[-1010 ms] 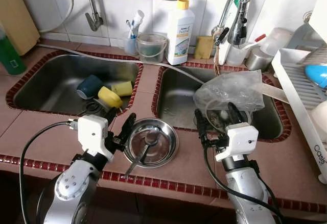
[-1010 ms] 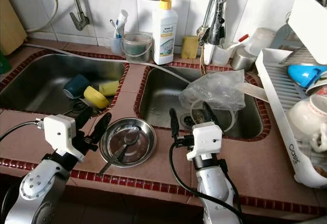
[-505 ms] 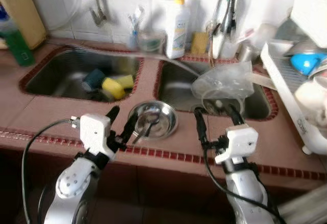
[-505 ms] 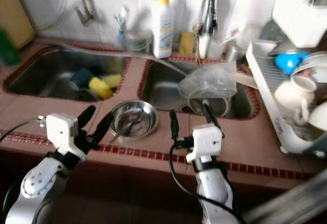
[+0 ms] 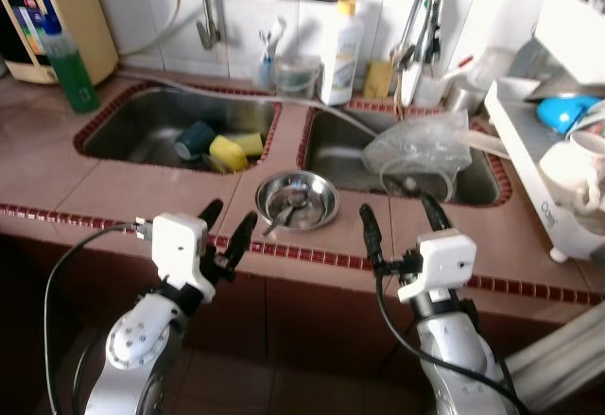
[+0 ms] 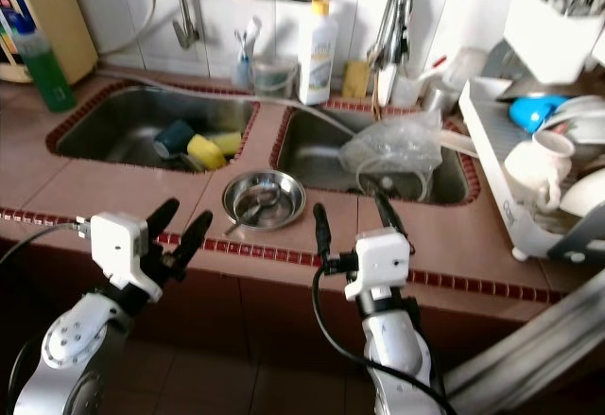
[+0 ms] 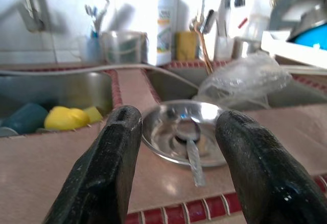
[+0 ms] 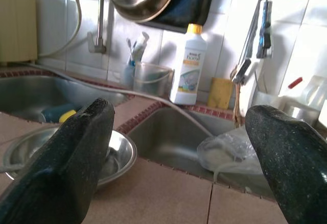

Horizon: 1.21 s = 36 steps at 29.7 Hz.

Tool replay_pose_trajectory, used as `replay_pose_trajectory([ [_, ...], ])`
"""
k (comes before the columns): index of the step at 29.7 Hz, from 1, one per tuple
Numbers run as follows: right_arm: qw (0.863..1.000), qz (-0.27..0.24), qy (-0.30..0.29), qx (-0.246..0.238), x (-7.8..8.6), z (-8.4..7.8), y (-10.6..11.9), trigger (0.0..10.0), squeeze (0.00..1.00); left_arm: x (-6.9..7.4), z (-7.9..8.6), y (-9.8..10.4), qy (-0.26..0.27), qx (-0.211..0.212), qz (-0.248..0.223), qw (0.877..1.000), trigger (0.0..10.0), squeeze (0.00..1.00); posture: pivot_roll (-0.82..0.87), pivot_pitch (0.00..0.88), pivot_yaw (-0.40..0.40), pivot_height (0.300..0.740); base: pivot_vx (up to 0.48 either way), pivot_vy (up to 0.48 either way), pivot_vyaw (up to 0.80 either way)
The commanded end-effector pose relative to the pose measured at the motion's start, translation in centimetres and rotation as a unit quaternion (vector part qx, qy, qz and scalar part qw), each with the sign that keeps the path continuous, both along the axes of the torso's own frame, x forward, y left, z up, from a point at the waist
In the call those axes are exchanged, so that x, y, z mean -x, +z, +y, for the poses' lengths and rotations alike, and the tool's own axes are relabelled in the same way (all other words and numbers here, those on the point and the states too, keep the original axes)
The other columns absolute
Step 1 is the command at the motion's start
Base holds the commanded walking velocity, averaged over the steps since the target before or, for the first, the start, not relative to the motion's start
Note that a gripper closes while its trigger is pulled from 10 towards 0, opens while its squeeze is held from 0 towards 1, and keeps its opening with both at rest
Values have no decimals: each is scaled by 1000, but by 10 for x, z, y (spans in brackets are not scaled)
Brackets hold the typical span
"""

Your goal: Kitchen organization

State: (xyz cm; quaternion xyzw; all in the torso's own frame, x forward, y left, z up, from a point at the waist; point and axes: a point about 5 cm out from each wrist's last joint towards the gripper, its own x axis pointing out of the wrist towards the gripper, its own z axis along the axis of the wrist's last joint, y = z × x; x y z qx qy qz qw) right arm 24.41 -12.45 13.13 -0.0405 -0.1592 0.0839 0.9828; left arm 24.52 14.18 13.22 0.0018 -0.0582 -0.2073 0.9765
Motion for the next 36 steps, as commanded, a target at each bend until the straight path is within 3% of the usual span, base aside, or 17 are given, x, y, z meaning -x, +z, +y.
replay_pose_trajectory([
  [1,1000,5,-3,3,1,-2,-3,10000,0,2,-5,-7,-10,-18,5,1000,10000,0,-66,63,-4,740,0,0,0],
  [9,999,34,5,14,5,-5,-16,10000,0,3,-14,-21,-13,-30,18,999,10000,0,-72,68,-3,740,0,0,0],
  [18,994,70,73,50,25,-9,-31,10000,0,-1,-12,-19,-8,-29,9,1000,10000,0,-77,79,-2,740,0,0,0],
  [29,986,97,125,51,35,-5,-39,10000,0,6,-15,-23,-31,-51,4,998,10000,0,-71,88,0,740,0,0,0],
  [35,986,97,125,56,36,-6,-39,10000,0,7,-17,-25,-44,-34,15,998,10000,0,-72,87,-1,740,0,0,0],
  [36,986,97,125,56,36,-6,-39,10000,0,7,-17,-25,-47,-27,16,998,10000,1000,-73,87,-1,740,0,0,0],
])
